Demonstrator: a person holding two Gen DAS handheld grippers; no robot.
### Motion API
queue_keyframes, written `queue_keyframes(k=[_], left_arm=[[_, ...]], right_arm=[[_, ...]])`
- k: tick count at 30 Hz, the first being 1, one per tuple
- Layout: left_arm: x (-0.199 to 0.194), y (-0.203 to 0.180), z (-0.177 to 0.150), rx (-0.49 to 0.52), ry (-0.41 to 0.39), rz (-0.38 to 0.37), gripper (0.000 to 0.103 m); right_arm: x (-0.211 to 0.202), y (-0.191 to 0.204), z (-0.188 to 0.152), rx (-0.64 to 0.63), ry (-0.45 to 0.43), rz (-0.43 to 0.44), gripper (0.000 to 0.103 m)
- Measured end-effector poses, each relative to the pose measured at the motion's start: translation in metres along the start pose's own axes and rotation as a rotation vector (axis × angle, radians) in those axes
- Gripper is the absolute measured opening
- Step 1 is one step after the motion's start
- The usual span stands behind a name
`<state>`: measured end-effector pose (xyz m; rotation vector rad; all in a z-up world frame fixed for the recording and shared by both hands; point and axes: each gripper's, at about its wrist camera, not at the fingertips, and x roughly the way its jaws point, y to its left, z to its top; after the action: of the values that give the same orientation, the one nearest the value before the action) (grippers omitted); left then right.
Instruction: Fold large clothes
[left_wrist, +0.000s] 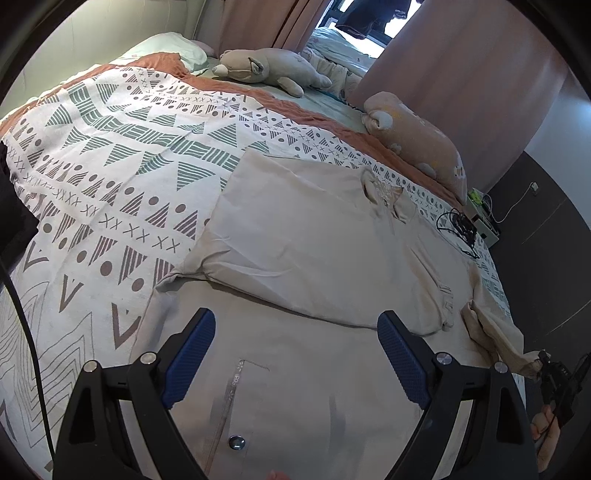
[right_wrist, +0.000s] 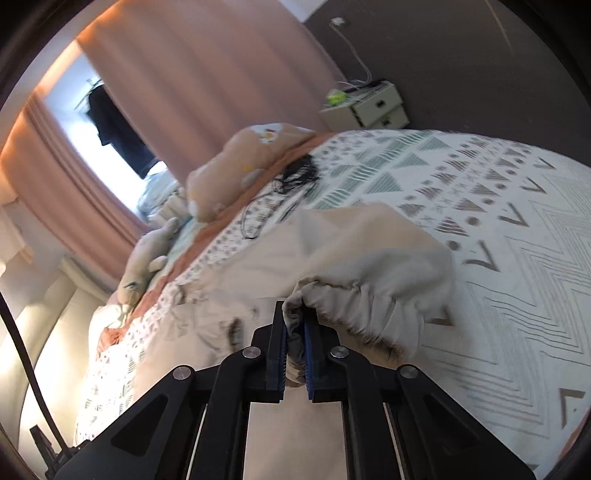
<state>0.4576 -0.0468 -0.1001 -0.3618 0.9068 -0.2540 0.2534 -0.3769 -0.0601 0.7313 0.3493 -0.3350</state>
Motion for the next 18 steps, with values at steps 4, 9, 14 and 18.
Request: queue_keyframes(k=[4, 9, 14, 18], left_arm=[[-0.004, 0.007, 0.002, -0.017, -0.010, -0.005, 0.091], [-0.009, 0.021, 0.007, -0.055, -0.022, -0.008, 0.091], [-0.011, 0.038, 0.014, -0.113, -0.033, -0.016, 0.091], [-0.008, 0.047, 0.017, -0.146, -0.028, -0.018, 0.091]], right_arm=[[0.009, 0.048, 0.001, -0.093, -0.017, 0.068, 0.003], [0.033, 0.098, 0.002, -0.176, 0.009, 0.159, 0.002], [0.051, 0.150, 0.003, -0.269, 0.027, 0.240, 0.001], [0.076, 0.171, 0.002, -0.319, 0.065, 0.296, 0.001]])
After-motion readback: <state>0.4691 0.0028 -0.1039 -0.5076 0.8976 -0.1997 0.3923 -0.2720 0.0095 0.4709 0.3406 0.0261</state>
